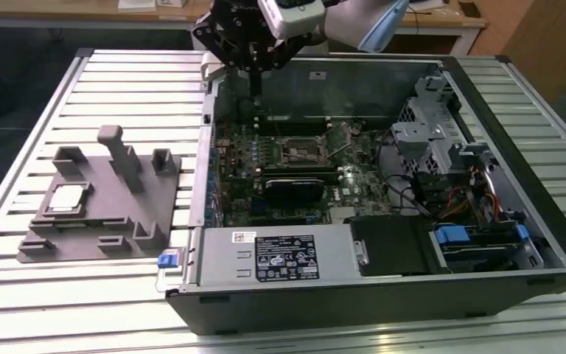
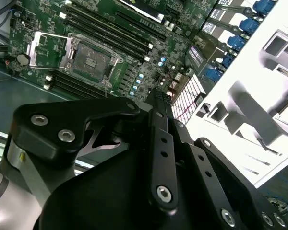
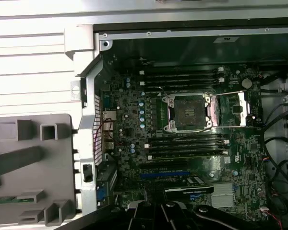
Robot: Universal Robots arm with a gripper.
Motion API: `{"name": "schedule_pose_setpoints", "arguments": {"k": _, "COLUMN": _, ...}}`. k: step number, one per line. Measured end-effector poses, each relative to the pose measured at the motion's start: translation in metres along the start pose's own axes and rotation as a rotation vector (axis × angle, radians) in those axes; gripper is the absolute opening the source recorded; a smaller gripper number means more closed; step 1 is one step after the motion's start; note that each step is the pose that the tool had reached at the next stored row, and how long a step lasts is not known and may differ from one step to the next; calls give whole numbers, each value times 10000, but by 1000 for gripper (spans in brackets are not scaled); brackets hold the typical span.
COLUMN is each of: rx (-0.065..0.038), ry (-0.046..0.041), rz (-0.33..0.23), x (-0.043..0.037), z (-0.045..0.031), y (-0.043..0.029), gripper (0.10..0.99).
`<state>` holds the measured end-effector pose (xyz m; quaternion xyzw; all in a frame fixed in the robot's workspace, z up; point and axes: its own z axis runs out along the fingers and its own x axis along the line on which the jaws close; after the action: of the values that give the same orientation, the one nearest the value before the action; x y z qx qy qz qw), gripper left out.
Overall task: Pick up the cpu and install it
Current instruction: 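Reach for the cpu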
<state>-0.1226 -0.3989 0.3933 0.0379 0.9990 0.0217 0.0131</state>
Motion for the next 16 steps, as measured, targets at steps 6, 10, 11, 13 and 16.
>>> {"name": "schedule_pose_setpoints", "arguments": {"k": 6, "rx": 0, "ry": 0, "rz": -1, "x": 14, "z": 0, "y": -1, "gripper": 106}}
{"name": "schedule_pose_setpoints", "arguments": {"k": 10, "rx": 0, "ry": 0, "rz": -1, "x": 23, "z": 0, "y": -2, "gripper": 106}}
{"name": "schedule_pose_setpoints", "arguments": {"k": 11, "rx": 0, "ry": 0, "rz": -1, "x": 26, "z": 0, "y": -2, "gripper": 106}}
{"name": "schedule_pose_setpoints", "arguments": {"k": 13, "rx": 0, "ry": 0, "rz": 0, "x": 31, "z": 0, "y": -2, "gripper": 106}}
{"name": "schedule_pose_setpoints", "arguments": {"k": 16, "rx": 0, "ry": 0, "rz": -1, "x": 38, "z": 0, "y": -3, "gripper": 106}}
